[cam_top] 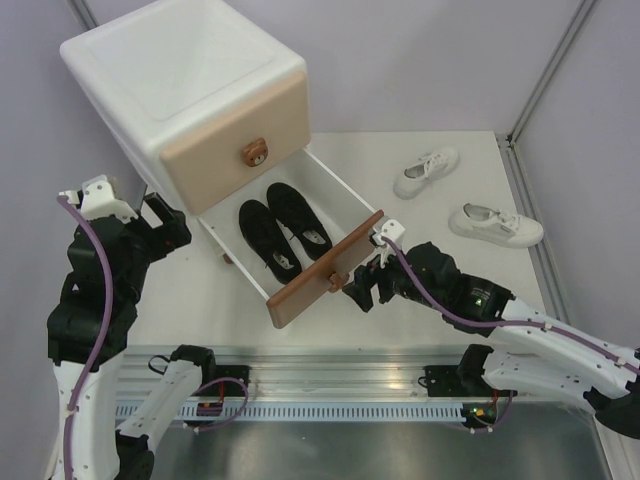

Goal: Place and organize the shoes in the shoe cabinet

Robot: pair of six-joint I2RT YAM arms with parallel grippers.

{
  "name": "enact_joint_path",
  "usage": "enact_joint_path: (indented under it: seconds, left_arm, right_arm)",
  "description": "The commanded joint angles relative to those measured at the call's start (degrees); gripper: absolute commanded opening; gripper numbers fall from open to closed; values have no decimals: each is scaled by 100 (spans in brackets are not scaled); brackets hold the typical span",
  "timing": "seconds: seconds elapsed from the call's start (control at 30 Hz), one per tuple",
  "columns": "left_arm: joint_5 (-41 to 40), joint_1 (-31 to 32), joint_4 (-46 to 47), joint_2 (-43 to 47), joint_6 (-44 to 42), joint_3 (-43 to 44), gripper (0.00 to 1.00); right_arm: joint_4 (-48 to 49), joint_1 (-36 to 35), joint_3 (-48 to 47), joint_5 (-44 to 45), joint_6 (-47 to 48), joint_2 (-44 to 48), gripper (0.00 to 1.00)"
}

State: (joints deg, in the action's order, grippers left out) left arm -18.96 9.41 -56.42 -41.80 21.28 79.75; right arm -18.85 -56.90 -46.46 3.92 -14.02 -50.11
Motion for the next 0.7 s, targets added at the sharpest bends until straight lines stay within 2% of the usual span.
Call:
enact_joint_path:
  seconds: [0.0, 0.13, 0.5, 0.67]
  left_arm:
    - [50, 17, 228, -91, 131, 120, 100]
    - [59, 17, 228, -135, 131, 252, 100]
    - [59, 17, 237, -206, 140, 296, 100]
    - [50, 17, 237, -214, 78, 357, 100]
  right_arm:
    - [108, -40, 250, -673, -196, -227, 88]
    - [759, -31, 637, -498, -329, -183, 88]
    - [1673, -40, 814, -427, -268, -1036, 87]
    - [1832, -40, 796, -59, -276, -1212, 84]
